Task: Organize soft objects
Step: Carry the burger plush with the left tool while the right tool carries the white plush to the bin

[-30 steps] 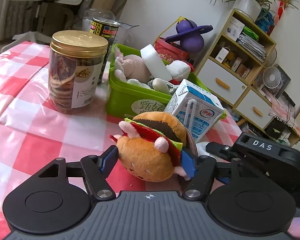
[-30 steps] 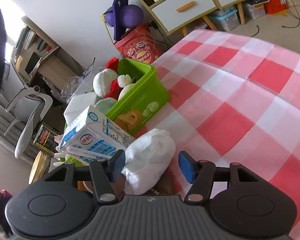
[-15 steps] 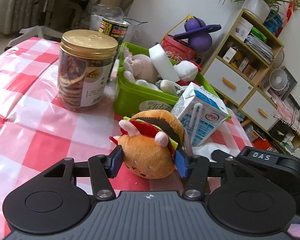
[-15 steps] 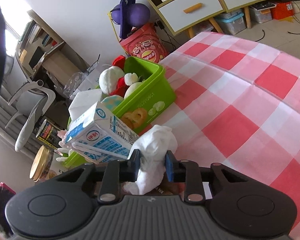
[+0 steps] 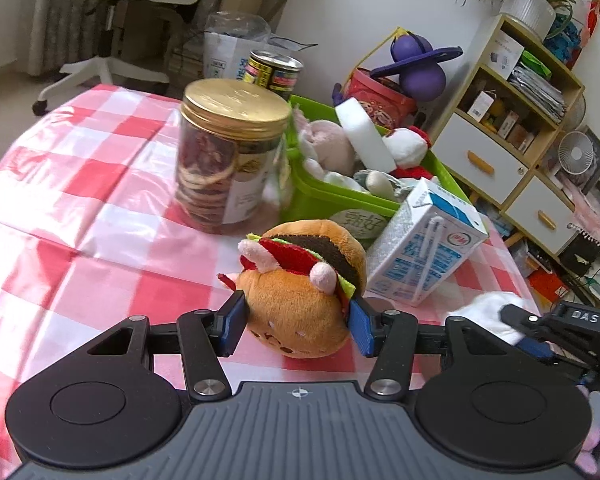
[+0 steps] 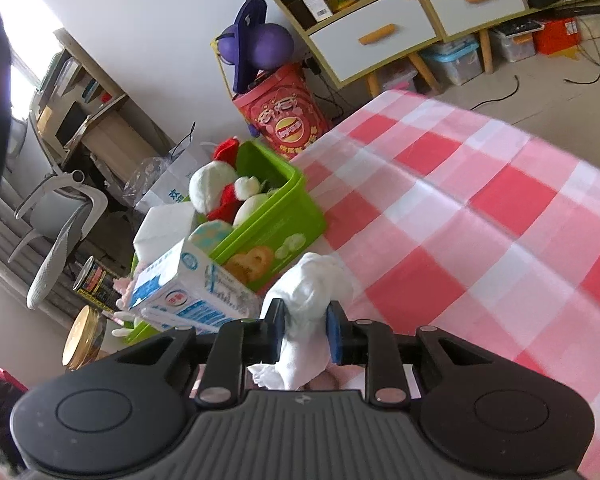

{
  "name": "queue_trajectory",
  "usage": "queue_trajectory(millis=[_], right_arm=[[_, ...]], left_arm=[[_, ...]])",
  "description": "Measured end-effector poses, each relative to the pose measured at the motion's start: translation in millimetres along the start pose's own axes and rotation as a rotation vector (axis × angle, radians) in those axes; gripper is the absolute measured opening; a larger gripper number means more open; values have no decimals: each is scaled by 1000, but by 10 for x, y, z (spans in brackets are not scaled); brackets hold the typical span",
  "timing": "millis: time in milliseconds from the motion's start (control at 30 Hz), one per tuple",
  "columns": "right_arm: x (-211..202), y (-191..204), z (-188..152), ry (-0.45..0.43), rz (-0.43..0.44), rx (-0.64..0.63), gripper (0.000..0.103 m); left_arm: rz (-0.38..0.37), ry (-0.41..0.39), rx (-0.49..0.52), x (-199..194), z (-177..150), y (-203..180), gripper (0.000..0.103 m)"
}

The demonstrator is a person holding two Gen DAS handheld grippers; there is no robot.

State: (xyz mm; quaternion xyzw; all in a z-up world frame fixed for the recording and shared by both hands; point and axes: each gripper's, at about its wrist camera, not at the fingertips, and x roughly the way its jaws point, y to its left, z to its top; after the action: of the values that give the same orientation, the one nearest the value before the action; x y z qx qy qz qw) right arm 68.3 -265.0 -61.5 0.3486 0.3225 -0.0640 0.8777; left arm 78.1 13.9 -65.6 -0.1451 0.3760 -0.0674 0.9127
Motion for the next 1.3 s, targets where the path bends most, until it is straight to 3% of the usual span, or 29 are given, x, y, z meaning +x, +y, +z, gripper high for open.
queue_trajectory(millis=[367, 633, 767, 800, 900, 933, 1100, 1200, 1233, 1300], right_arm=[[-146, -164, 128, -18, -22, 2, 0], [-242, -125, 203, -24, 38, 19, 0], [-208, -122, 200, -2, -1, -10, 0], [-181, -147, 199, 14, -15, -8, 2], [-114, -218, 169, 52, -46, 11, 40], [-104, -231, 155, 53, -48, 15, 44], [-28, -168, 74, 85, -5, -9, 44], [53, -61, -18, 111, -49, -90, 41], [81, -38, -46, 116, -74, -120, 28], [134, -27, -82, 127, -113, -168, 11]], left_arm=[[16, -17, 15, -190, 94, 161, 54], [-12, -66, 9, -339, 172, 165, 54], [-25, -53, 33, -316, 150, 94, 54], [-27, -47, 35, -305, 144, 77, 54], [-32, -32, 30, -261, 124, 61, 54], [-32, -25, 27, -239, 116, 52, 54], [-32, 3, 18, -146, 80, 20, 54], [-34, 8, 21, -115, 67, -5, 54], [-35, 10, 23, -109, 65, -13, 54], [-35, 8, 31, -111, 59, -32, 54]])
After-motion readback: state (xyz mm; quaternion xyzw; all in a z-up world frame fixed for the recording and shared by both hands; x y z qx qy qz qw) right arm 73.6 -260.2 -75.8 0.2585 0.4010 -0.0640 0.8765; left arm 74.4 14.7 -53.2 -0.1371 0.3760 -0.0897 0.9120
